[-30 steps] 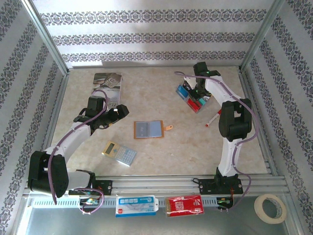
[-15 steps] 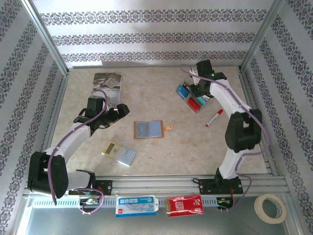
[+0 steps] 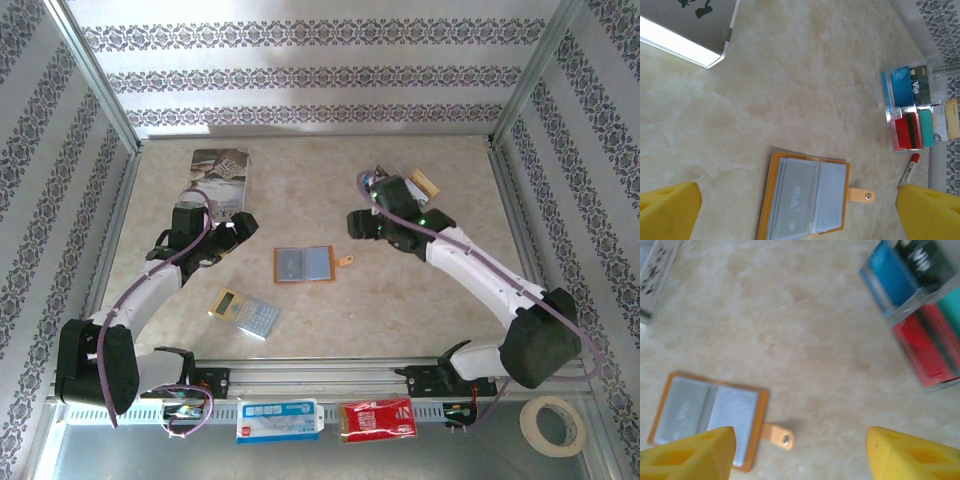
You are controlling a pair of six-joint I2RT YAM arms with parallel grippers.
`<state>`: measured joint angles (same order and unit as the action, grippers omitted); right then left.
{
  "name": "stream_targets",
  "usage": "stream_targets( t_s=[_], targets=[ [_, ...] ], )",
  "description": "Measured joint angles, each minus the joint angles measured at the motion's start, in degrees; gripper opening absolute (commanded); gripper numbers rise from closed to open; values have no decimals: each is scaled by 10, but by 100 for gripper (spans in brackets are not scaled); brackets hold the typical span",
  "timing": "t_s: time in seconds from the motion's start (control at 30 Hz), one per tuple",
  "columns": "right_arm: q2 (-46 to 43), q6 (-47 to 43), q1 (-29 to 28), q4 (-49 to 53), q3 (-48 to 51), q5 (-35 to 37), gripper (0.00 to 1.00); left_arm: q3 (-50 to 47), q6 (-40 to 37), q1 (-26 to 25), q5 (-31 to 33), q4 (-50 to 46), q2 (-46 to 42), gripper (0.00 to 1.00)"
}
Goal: Take the credit cards out of the card holder
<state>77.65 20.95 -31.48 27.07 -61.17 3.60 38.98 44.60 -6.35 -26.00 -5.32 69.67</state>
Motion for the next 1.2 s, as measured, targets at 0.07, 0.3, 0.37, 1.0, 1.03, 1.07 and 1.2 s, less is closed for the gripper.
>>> stream_targets(
  t_s=[0.07, 0.3, 0.37, 1.0, 1.03, 1.07, 1.2],
  targets=[
    [-2, 21, -29, -8, 21, 3, 72, -5, 10, 1, -7, 13, 1, 100],
    [40, 91, -113, -32, 43, 32, 77, -5, 43, 1, -37, 50, 7, 100],
    [58, 107, -128, -43, 43, 35, 77, -4, 44, 1, -39, 50, 7, 100],
    [307, 96, -189, -53, -130, 9, 75, -11, 37, 1, -27, 21, -24, 100],
    [317, 87, -189, -49, -136, 11, 75, -17, 40, 1, -23, 22, -26, 100],
    [325, 80, -189, -46, -141, 11, 75, -23, 43, 1, -20, 23, -26, 100],
    [353, 59, -189, -37, -155, 14, 75, -46, 56, 1, -14, 23, -38, 100]
  ],
)
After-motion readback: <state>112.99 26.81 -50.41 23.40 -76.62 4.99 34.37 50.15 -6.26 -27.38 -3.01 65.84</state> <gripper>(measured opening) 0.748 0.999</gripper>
